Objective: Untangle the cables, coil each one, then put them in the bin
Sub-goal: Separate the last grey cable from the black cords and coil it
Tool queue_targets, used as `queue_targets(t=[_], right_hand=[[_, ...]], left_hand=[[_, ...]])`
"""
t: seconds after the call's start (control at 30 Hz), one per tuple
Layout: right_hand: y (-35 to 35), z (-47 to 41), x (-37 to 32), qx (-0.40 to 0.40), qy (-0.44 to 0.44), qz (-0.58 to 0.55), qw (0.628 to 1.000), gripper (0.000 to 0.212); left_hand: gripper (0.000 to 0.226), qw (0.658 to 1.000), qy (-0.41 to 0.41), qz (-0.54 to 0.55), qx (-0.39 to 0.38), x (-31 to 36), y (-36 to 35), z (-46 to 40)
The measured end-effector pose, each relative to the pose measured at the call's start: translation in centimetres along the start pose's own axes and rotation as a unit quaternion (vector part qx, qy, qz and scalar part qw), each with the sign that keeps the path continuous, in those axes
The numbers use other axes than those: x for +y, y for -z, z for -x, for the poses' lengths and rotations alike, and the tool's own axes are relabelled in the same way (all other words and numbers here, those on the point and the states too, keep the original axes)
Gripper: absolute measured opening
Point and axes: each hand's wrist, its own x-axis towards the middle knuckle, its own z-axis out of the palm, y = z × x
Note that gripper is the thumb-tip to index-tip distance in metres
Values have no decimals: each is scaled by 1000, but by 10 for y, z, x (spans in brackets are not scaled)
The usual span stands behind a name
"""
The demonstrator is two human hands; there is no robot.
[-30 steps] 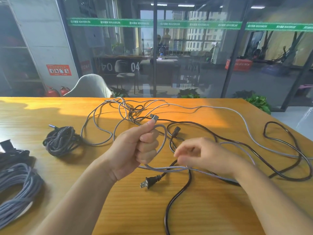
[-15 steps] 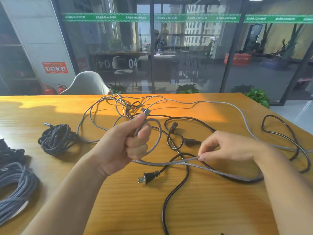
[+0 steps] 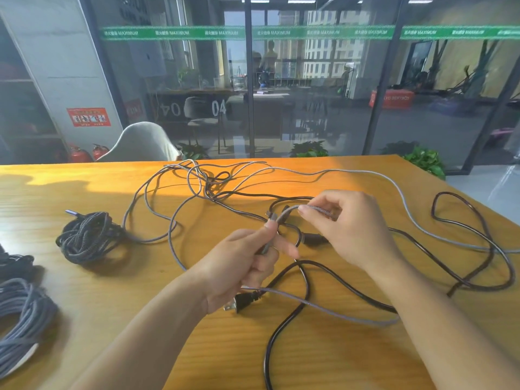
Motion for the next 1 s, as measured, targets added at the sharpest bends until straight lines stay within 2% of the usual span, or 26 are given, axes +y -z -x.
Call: queue_targets(t=[0.07,0.17,0.27,0.4,0.57,0.73,0.8,0.87,0.93,1.0], right_hand=[[-2,4,-8,-30,-15,-98,995,13],[-7,10,-17,-93,-23,-198,975,17],[-9,17,-24,-130,-25,-224,966,20],[-14,25,-29,-147,12,-182,972,17],[-22,32,-33,-153,78,-118,978,19],[-22,35,-42,-210,135,-2,968,43],[-19,36,-44,-179,151,70,970,32],[-12,31,-41,-153,131,139,970,18],[-6,28,-36,-187,107,142,966,31],[-4,28,-36,-264,110,111,952,30]], left_hand=[[56,999,-15,-16,41,-3,1,-2],[59,995,-34,-39,82,-5,2,-4],[59,993,-47,-42,100,-5,1,-5],[59,988,-62,-7,138,-3,-2,-7],[59,984,-86,-15,157,2,-5,-4],[55,966,-118,6,230,3,1,-5],[52,957,-129,17,259,4,5,-6],[48,946,-139,24,293,6,11,-7],[46,938,-147,20,314,7,16,-6],[45,938,-152,10,312,7,15,-4]])
